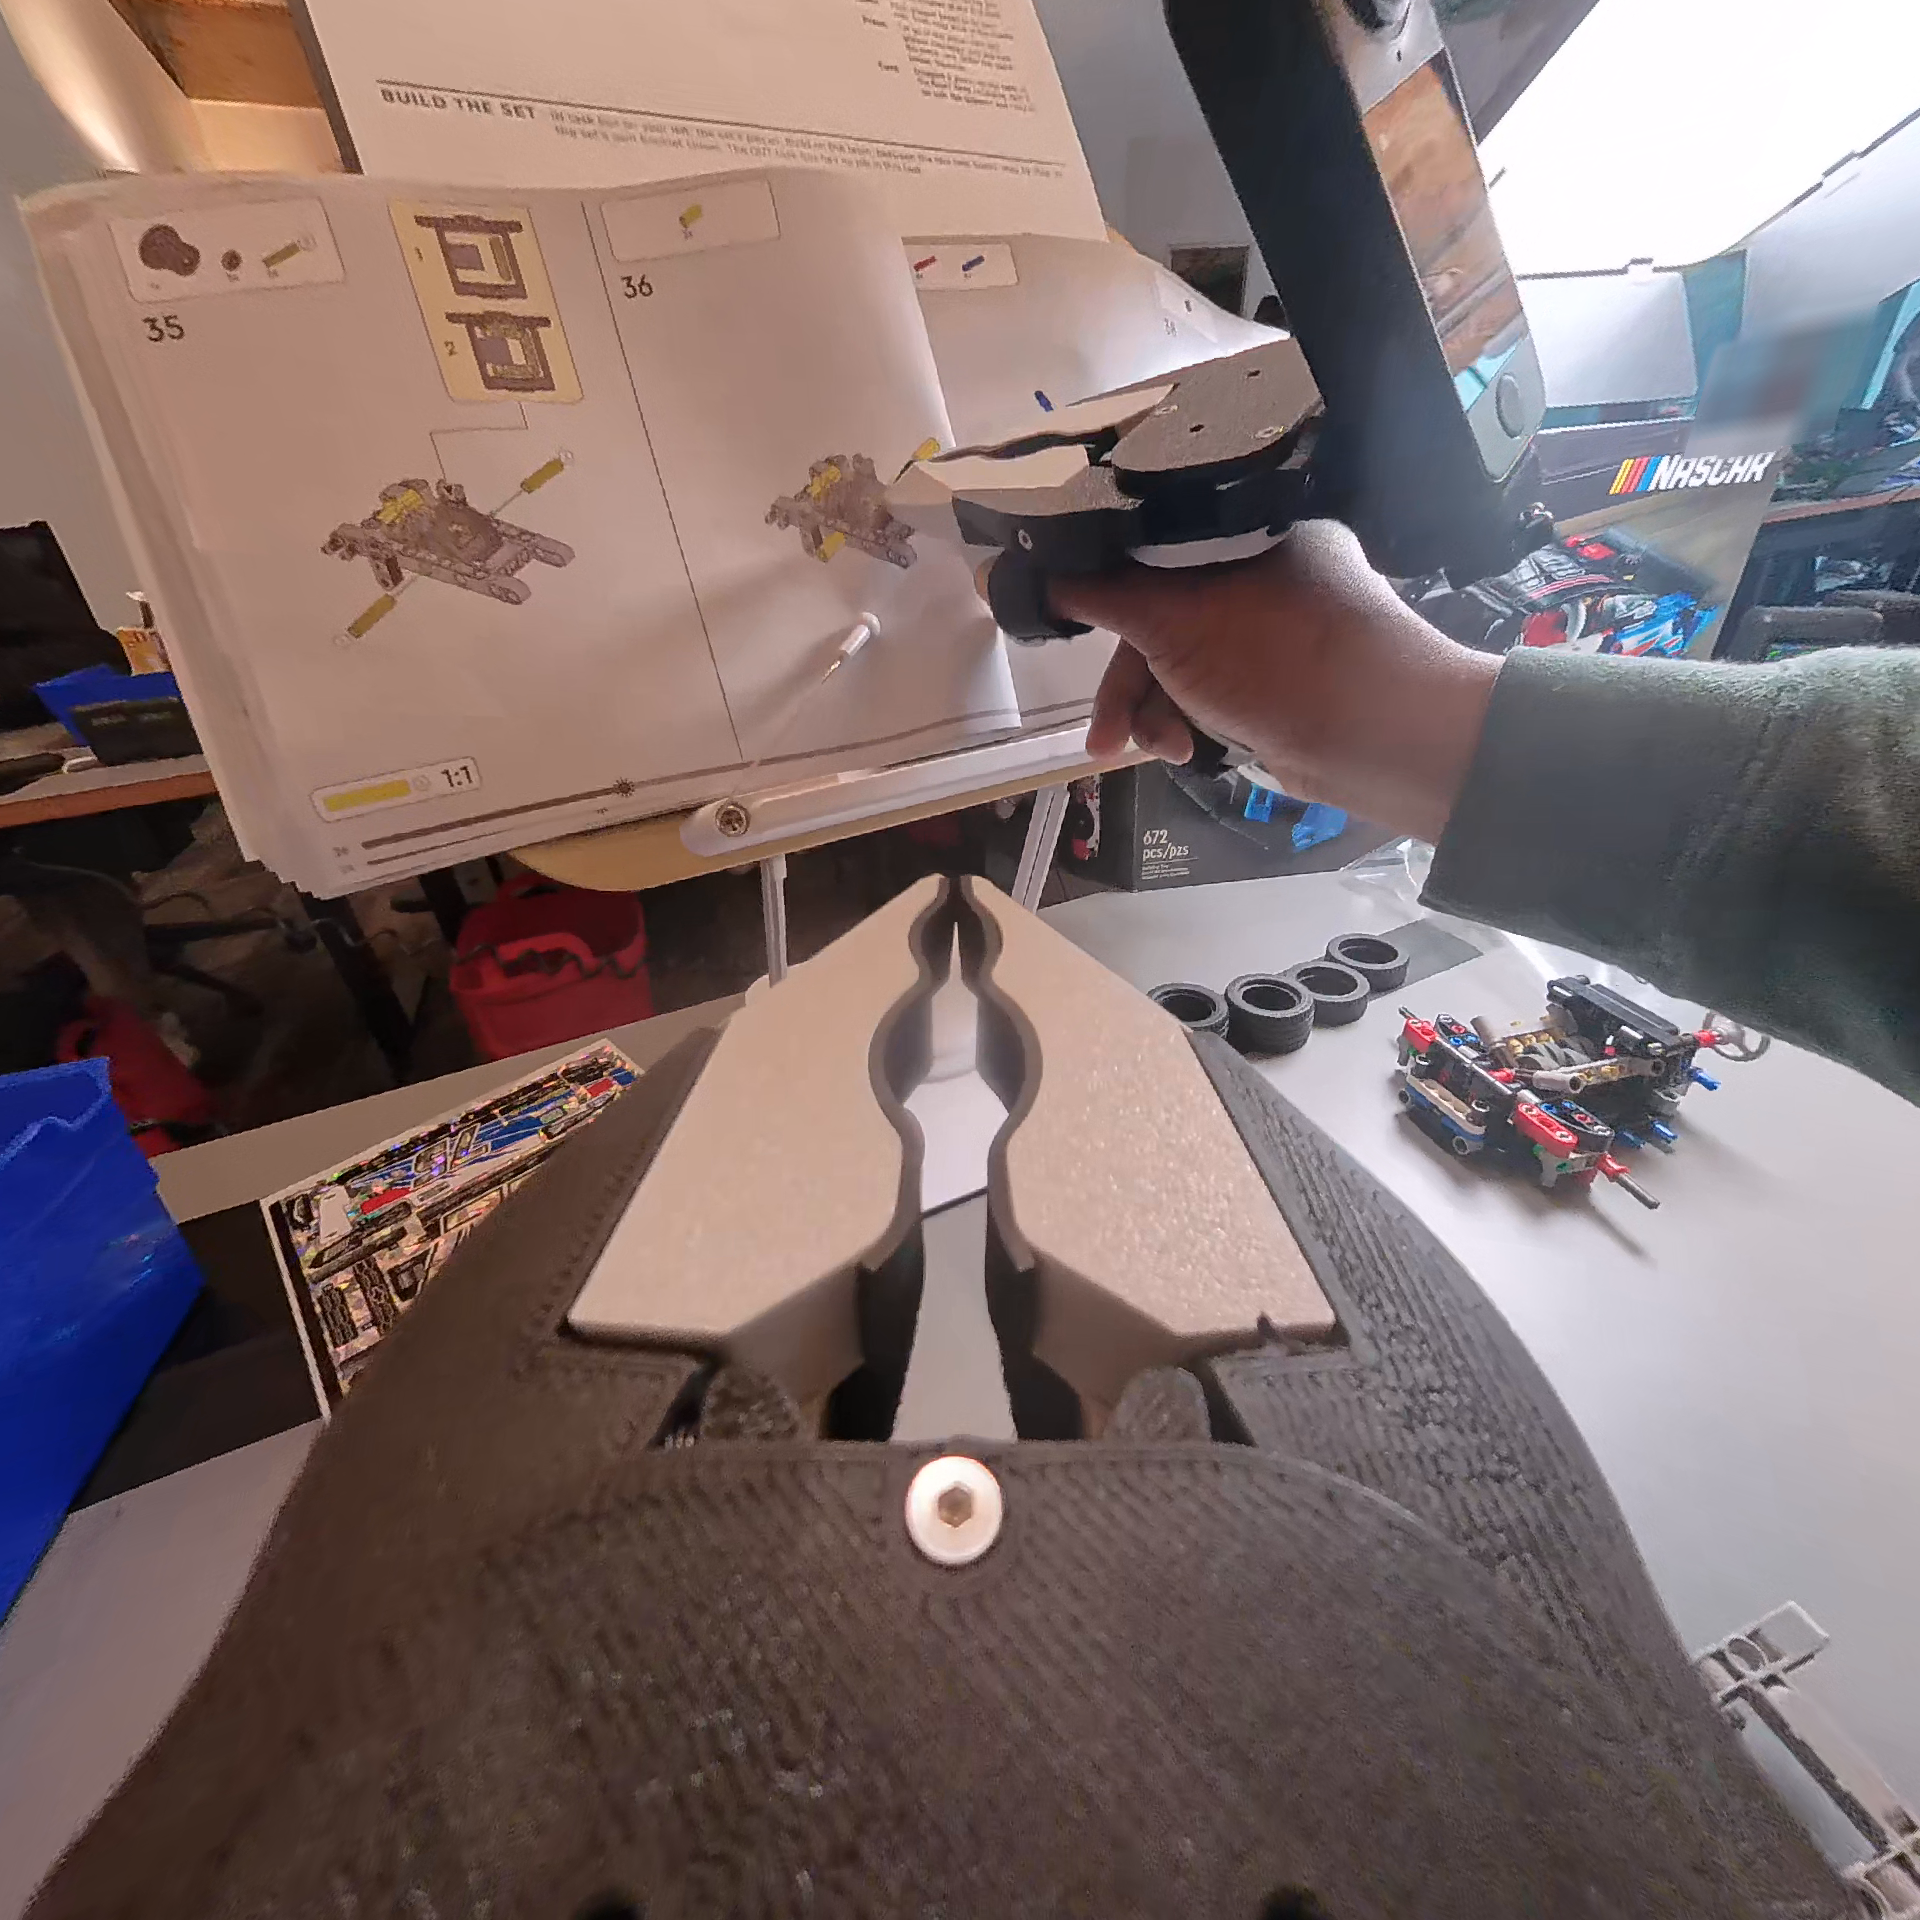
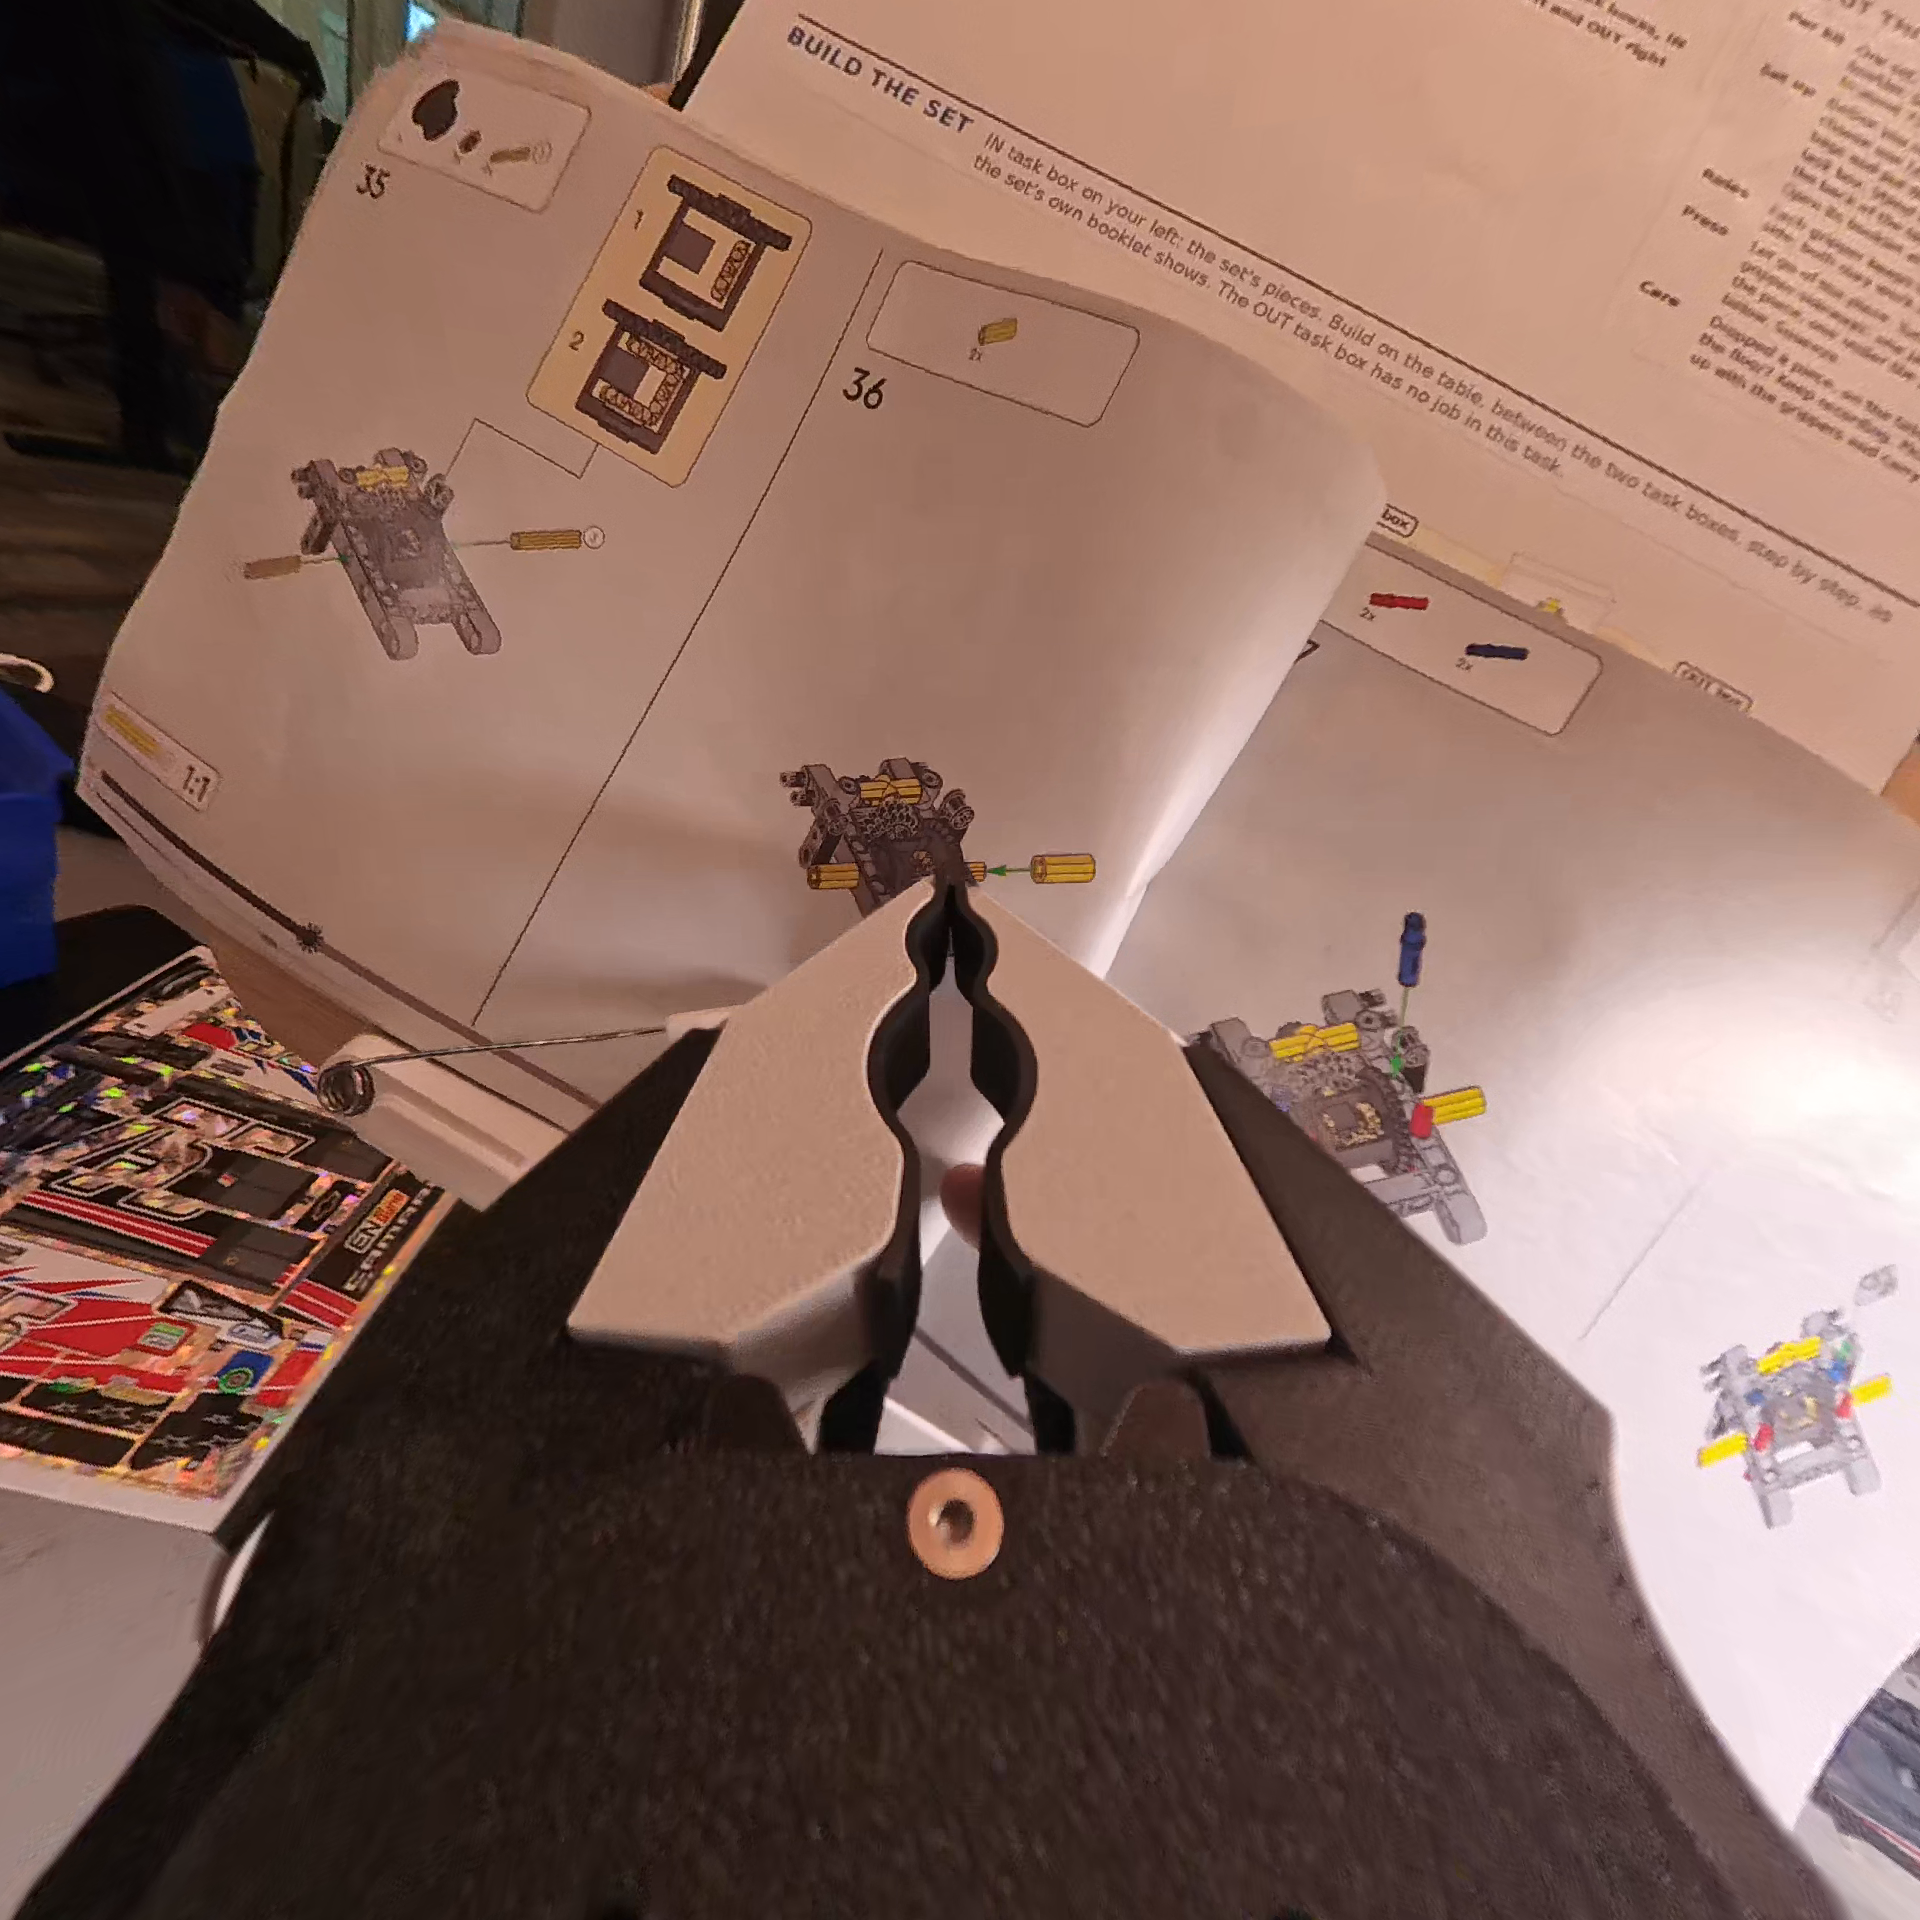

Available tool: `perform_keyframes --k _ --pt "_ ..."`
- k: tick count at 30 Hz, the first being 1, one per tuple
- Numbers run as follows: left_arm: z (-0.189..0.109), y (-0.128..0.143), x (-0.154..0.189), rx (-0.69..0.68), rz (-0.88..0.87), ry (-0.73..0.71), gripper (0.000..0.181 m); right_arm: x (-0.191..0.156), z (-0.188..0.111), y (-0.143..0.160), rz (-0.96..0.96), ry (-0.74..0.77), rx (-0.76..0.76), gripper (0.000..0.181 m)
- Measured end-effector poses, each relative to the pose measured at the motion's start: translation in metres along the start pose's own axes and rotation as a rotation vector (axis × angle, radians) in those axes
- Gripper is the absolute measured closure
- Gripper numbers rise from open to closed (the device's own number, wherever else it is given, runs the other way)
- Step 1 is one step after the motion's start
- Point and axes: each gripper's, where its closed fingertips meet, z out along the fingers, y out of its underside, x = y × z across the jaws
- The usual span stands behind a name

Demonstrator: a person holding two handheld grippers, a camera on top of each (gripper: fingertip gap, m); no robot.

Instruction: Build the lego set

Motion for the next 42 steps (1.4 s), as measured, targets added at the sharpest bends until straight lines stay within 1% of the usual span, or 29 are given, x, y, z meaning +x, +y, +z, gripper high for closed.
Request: perform_keyframes --k 5,13,18,27,33,42 --pt "0.0 -0.002 0.005 0.005 0.01 0.011 0.181 -0.004 0.0 0.002 -0.041 -0.017 -0.026 0.181" --pt "-0.002 -0.007 0.001 0.015 0.007 0.004 0.181 -0.01 0.002 0.004 -0.144 0.001 -0.024 0.181" --pt "-0.002 -0.007 0.002 0.014 0.007 0.006 0.181 0.0 0.002 0.0 -0.112 -0.003 -0.014 0.181" --pt "-0.002 -0.006 0.004 0.007 0.012 0.016 0.181 -0.012 0.005 0.002 -0.178 -0.014 -0.039 0.181" --pt "-0.002 -0.005 0.002 0.005 0.008 0.015 0.181 -0.002 0.003 -0.001 -0.144 -0.007 -0.037 0.181" --pt "-0.002 -0.006 0.003 0.004 0.014 0.016 0.181 -0.002 -0.002 0.004 -0.156 -0.013 -0.032 0.181"
